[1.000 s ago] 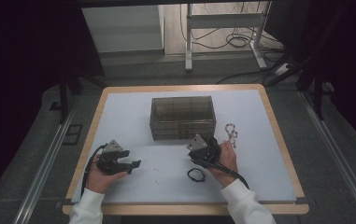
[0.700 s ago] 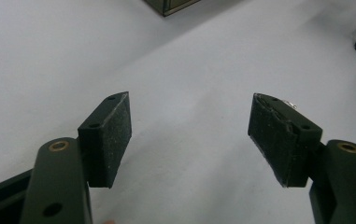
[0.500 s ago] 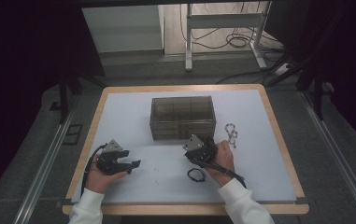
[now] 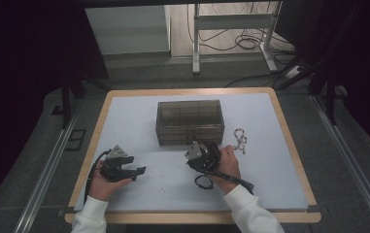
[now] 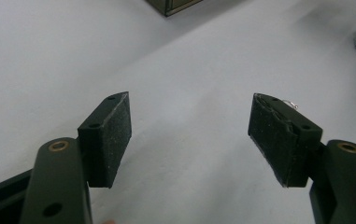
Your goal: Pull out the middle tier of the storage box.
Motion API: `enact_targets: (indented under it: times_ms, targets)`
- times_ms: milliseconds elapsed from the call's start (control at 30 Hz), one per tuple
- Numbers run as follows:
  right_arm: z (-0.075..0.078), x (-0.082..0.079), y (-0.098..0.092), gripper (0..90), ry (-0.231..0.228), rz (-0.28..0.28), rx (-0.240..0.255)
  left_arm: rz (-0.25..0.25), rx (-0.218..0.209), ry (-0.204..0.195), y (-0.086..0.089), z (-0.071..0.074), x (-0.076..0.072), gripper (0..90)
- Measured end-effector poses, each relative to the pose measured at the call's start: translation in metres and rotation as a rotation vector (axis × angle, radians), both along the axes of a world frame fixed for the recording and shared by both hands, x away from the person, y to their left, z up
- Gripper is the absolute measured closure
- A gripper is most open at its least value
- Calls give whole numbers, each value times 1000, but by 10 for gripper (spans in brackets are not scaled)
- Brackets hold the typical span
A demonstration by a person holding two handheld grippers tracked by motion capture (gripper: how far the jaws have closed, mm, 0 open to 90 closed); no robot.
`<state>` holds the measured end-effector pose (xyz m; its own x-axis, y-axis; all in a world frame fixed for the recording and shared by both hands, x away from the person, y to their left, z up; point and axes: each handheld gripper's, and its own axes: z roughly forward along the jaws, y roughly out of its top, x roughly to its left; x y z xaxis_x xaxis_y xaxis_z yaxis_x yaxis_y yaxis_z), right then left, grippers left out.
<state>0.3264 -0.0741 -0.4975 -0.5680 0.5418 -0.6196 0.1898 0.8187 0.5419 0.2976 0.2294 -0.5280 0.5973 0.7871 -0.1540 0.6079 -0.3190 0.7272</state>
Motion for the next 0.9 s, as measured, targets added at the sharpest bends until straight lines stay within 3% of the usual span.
enact_targets:
  times_ms: [900]
  targets:
    - [-5,5,14,491,-53,5,-75,3,-2,-2,2,0,0,307]
